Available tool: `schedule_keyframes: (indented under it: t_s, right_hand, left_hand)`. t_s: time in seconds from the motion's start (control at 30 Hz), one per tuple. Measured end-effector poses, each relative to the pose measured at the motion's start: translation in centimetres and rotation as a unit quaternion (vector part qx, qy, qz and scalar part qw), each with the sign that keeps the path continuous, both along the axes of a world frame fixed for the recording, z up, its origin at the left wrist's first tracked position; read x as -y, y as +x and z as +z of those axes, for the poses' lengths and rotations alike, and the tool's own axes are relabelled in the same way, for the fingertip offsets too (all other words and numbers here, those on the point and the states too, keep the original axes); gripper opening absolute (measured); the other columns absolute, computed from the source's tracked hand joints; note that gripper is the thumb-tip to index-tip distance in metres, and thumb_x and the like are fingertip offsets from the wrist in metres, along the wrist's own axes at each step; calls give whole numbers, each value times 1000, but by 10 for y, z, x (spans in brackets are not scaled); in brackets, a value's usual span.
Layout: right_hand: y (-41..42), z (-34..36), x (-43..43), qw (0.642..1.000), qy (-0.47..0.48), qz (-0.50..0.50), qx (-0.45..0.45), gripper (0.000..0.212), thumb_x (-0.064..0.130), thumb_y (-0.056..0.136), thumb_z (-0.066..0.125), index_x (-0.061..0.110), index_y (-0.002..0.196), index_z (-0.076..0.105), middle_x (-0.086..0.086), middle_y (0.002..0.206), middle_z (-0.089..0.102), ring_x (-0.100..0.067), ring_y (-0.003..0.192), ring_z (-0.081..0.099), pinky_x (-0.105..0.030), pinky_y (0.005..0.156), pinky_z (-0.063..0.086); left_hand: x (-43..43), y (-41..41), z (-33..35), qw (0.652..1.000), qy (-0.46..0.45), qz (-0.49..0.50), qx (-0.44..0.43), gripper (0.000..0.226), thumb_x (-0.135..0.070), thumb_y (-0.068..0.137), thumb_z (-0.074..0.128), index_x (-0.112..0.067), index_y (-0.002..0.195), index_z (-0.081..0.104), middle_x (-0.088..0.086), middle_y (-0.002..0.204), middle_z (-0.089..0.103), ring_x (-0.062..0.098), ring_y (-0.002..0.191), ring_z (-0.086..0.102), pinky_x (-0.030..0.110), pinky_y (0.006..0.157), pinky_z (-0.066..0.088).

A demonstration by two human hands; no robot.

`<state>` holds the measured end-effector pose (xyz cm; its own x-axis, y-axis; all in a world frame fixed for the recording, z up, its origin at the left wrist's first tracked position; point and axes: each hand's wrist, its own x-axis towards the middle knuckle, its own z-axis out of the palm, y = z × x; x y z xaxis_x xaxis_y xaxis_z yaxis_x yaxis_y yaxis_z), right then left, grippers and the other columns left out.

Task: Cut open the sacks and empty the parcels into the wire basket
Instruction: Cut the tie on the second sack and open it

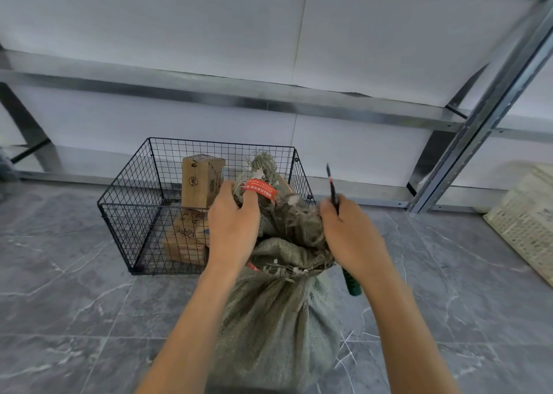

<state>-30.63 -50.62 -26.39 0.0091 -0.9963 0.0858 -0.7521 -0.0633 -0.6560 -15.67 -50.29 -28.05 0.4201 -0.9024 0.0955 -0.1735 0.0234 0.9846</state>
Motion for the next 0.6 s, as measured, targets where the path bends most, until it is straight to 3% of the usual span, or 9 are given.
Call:
schedule_keyframes:
  t_s: [0.07,0.13,0.2,0.23,0.3,0.33,0.4,0.5,0.6]
  right_hand:
    - [1,11,-4,999,-46,-19,13,32,42,100,26,28,76,40,6,71,48,-16,63,49,-36,64,43]
    - [3,24,-10,994,-95,-29,48,34,42,101,28,29,71,37,9,62,46,-12,55,45,-34,59,38]
    - [5,37,-18,988,-119,-27,94,35,41,100,30,30,68,35,10,52,43,-8,46,39,-32,54,33]
    - [7,42,-22,985,-122,-22,121,34,40,100,31,28,69,40,10,49,44,-8,44,37,-31,52,32]
    - [9,51,-29,980,-108,-13,168,33,37,101,33,18,86,55,2,59,57,-16,48,41,-34,52,34]
    - [11,55,-32,976,-101,-11,193,33,34,101,34,13,96,58,-12,78,65,-24,55,45,-36,52,36]
    - [12,60,-35,968,-100,-7,229,30,28,101,35,12,96,60,-26,102,62,-31,77,48,-37,61,37]
    - [11,61,-35,965,-106,-7,241,27,26,100,37,19,88,59,-20,92,66,-33,81,56,-30,48,38]
    - [16,57,-34,969,-82,9,231,26,25,100,37,21,86,59,-3,80,69,-31,77,62,-20,53,42]
  left_hand:
    - [0,1,-1,1000,-2,-7,13,31,-27,96,41,-13,122,48,7,93,58,13,70,52,37,65,40]
    - [1,1,0,1000,1,-8,25,41,-29,95,41,-8,130,46,15,113,59,34,100,57,47,81,44]
    - [-2,0,2,999,11,-18,26,48,-29,97,41,-12,142,37,5,136,50,24,128,45,39,97,38]
    - [-2,1,0,999,15,-20,24,48,-28,98,40,-14,144,35,-3,137,48,8,128,43,32,99,36]
    - [-2,2,-1,999,1,-25,21,36,-24,99,40,-16,134,41,-19,113,53,-25,99,45,20,79,36]
    - [-2,2,-1,999,-8,-26,24,28,-24,98,40,-16,125,44,-17,106,54,-22,94,47,24,76,34]
    - [-2,3,-2,999,-13,-17,35,37,-26,96,40,-15,131,45,-2,118,58,6,105,53,33,84,39]
    - [-1,2,-3,999,-6,-8,31,39,-24,97,40,-14,135,44,-6,110,55,11,86,49,31,73,35]
    - [-3,3,-1,999,-14,-9,46,20,-23,95,40,-15,108,54,0,86,55,19,73,46,33,60,33]
